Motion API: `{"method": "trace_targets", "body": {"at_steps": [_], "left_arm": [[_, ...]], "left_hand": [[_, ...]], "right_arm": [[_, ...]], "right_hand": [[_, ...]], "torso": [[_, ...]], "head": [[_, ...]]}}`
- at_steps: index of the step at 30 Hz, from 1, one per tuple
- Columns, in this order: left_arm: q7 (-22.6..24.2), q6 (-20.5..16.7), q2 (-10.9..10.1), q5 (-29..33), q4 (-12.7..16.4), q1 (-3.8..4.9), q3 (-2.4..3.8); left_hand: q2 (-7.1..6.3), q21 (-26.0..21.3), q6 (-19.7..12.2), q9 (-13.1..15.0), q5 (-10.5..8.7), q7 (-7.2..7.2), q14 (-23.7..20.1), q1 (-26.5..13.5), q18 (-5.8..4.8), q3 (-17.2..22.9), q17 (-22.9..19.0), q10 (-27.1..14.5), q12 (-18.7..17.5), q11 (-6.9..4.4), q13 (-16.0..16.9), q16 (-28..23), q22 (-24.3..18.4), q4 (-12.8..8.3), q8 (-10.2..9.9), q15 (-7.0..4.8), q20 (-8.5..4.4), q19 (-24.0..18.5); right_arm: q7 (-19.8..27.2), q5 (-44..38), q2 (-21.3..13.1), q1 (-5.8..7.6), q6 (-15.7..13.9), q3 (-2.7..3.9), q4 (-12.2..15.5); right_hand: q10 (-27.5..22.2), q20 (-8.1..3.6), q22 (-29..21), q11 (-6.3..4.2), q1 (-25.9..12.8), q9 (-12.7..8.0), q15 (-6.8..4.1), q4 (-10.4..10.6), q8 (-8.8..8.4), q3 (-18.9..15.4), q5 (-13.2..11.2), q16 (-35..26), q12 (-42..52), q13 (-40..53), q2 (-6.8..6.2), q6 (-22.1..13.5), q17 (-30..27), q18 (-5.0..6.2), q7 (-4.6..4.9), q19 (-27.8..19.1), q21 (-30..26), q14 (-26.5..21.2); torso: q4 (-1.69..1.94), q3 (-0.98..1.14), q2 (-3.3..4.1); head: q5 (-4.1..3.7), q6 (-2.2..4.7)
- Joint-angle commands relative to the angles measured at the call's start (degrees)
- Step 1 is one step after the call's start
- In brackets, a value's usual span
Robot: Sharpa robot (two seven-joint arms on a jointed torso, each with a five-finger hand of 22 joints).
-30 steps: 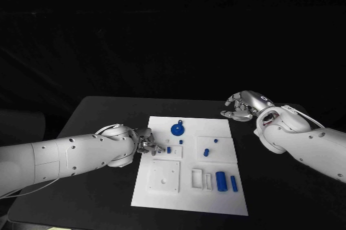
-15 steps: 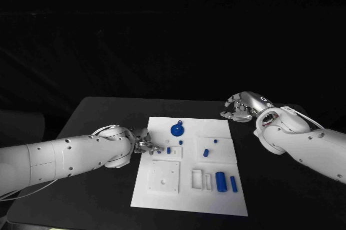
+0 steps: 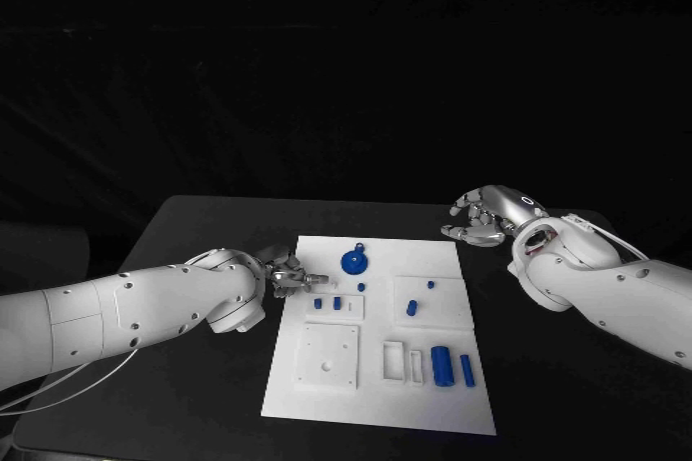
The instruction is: Assemble the parts on the task board
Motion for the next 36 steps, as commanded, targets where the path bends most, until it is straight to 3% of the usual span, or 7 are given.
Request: {"method": "trace_targets", "body": {"at_steps": [1,7,9,16,25,29,36], "left_arm": [[4.1,-4.9,0.0,6.2,-0.2,-0.01,0.12],[9.7,-9.1,0.0,10.6,-0.8,0.0,0.22],[10.8,-9.4,0.0,11.2,-0.8,0.0,0.23],[19.1,-7.8,1.0,11.7,-1.0,0.01,0.23],[19.7,-5.2,2.5,-0.2,-1.5,0.1,0.42],[19.0,-4.2,1.8,-1.0,-1.6,0.09,0.55],[19.4,-1.3,0.5,-1.0,-1.0,0.08,0.51]], "left_hand": [[0.07,-0.7,-1.7,-0.4,-0.24,0.45,-1.0,1.2,-0.46,-0.7,-0.3,-0.9,-0.9,0.36,-0.3,-0.7,-0.2,0.5,-1.0,0.26,-6.92,-0.9],[2.55,-2.6,-4.3,-1.3,0.12,1.64,-3.4,7.8,-1.14,0.2,-1.7,-3.9,-4.2,1.49,-2.1,-3.5,-0.9,-0.5,-2.0,1.93,-5.64,-2.9],[5.36,-3.6,-4.8,-1.4,3.27,2.26,-5.0,13.0,-1.65,0.2,-2.4,-5.7,-6.1,1.95,-3.0,-4.8,-1.1,-4.9,-2.0,3.03,-4.6,-4.5],[9.73,-5.7,-5.1,-3.3,3.71,3.17,-7.1,20.5,-2.07,1.9,-4.3,-8.5,-13.3,3.56,-7.6,-7.1,-1.3,-16.9,-2.5,5.36,-2.28,-6.6],[8.81,-6.5,-5.9,-5.4,3.08,4.54,-7.5,22.0,-1.86,5.3,-5.2,-8.9,-24.7,6.16,-15.9,-7.2,-0.8,-25.9,-4.6,6.1,-1.42,-6.5],[7.99,-6.6,-6.3,-5.6,2.93,4.8,-7.5,22.8,-1.87,5.6,-5.2,-8.7,-25.9,6.38,-16.6,-7.0,-0.7,-26.1,-4.8,6.08,-1.42,-6.4],[8.21,-5.8,-2.3,-3.9,1.7,3.01,-5.9,23.4,-1.72,4.5,-4.3,-4.9,-23.0,4.52,-14.8,-4.4,0.0,-26.0,-2.0,4.97,-2.18,-4.9]], "right_arm": [[0.5,-0.2,-0.1,-0.04,0.2,0.02,0.1],[0.6,-0.1,-0.1,-0.04,0.1,0.02,0.1],[0.6,0.0,-0.1,-0.04,0.0,0.02,0.1],[0.9,0.3,-0.1,-0.04,-0.1,0.02,0.0],[1.3,0.6,0.2,-0.05,0.0,0.02,-0.2],[1.4,0.6,0.1,-0.1,0.0,0.02,-0.2],[1.4,0.7,0.0,-0.16,0.0,0.02,-0.2]], "right_hand": [[-0.3,-0.57,0.5,-0.07,0.6,0.0,0.11,0.3,0.31,0.1,0.3,-0.3,0.4,-0.1,0.05,-0.1,0.1,7.68,0.32,0.0,-0.3,0.4],[-0.3,-0.57,0.5,-0.07,0.6,0.0,0.11,0.3,0.31,0.1,0.4,-0.4,0.4,-0.1,0.06,-0.1,0.1,7.68,0.32,0.0,-0.3,0.4],[-0.3,-0.58,0.5,-0.07,0.7,0.0,0.11,0.3,0.31,0.1,0.5,-0.4,0.4,-0.1,0.1,-0.1,0.1,7.68,0.31,0.0,-0.3,0.4],[-0.3,-0.6,0.6,-0.07,1.0,0.0,0.11,0.3,0.27,0.2,0.6,-0.4,0.4,-0.2,0.26,-0.2,0.2,7.68,0.32,0.1,-0.3,0.4],[-0.3,-0.62,0.6,-0.05,1.4,0.0,0.12,0.3,0.24,0.4,0.7,-0.4,0.5,-0.2,0.44,-0.2,0.2,7.68,0.33,0.1,-0.3,0.4],[-0.3,-0.62,0.6,-0.05,1.4,0.0,0.12,0.3,0.24,0.5,0.7,-0.4,0.5,-0.2,0.48,-0.2,0.2,7.68,0.34,0.1,-0.3,0.5],[-0.3,-0.62,0.6,-0.05,1.6,0.0,0.13,0.3,0.24,0.6,0.6,-0.4,0.5,-0.2,0.52,-0.2,0.2,7.68,0.34,0.1,-0.3,0.5]], "torso": [[0.0,0.03,0.01],[-0.02,0.03,0.02],[-0.04,0.03,0.02],[-0.06,0.05,0.05],[-0.16,0.08,0.06],[-0.2,0.1,0.03],[0.16,0.05,0.04]], "head": [[0.09,0.02],[0.07,0.16],[0.08,0.18],[-0.17,0.24],[-0.5,0.47],[-0.57,0.44],[-0.7,0.15]]}}
